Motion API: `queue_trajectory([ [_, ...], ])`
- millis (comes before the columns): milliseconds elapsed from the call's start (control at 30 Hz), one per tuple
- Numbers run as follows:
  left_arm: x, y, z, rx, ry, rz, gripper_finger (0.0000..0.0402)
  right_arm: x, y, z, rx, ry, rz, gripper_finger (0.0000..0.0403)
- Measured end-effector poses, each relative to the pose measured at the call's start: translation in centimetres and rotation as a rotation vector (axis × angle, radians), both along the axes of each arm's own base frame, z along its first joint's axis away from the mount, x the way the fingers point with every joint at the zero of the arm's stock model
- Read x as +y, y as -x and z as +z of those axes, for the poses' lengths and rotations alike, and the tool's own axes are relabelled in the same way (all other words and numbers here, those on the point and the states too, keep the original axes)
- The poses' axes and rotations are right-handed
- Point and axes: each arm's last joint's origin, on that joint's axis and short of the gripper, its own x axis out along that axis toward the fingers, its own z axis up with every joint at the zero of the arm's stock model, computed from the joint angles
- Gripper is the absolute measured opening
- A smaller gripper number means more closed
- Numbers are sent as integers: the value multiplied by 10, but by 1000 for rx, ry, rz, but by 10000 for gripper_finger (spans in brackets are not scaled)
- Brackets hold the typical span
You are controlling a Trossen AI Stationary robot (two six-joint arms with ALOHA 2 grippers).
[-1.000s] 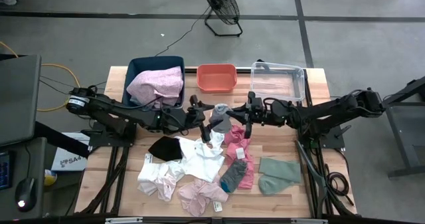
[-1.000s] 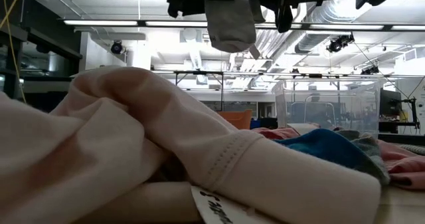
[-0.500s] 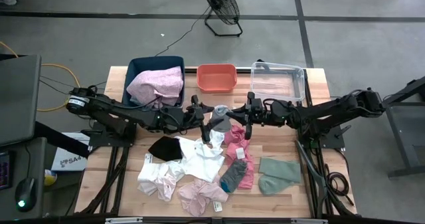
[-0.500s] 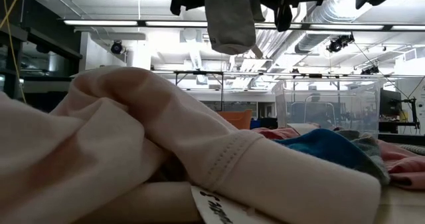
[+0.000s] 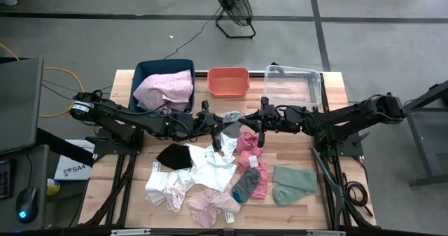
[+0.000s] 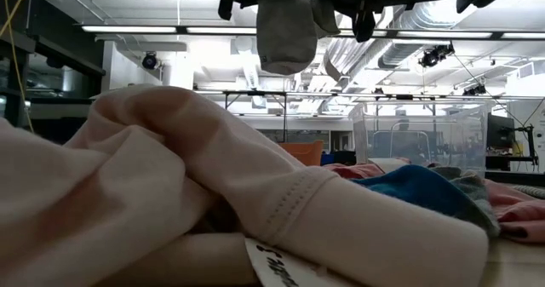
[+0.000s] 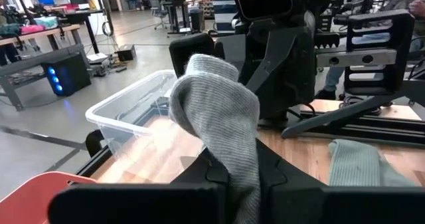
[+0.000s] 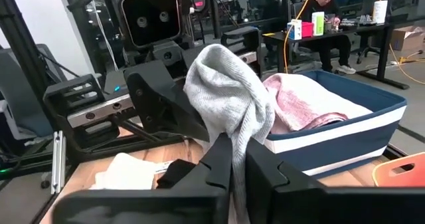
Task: Pick & Place Cloths
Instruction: Put the gray sock into the orange bin
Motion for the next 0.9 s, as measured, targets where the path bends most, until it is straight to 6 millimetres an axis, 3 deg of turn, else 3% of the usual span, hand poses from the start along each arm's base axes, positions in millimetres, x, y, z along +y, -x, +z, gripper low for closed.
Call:
queue_trajectory([
  [267, 1, 0, -1, 10, -5, 27, 4, 1, 2, 0, 26, -10, 37, 121],
  [500, 8, 1, -1, 28, -52, 152, 3, 0, 17, 6, 90, -13, 26, 212],
  [633, 30, 0, -4, 58, -47, 226, 2, -1, 28, 11, 111, -61, 22, 228],
  [900, 93, 4, -9, 98, -5, 354, 2, -1, 40, 11, 179, -82, 22, 227],
])
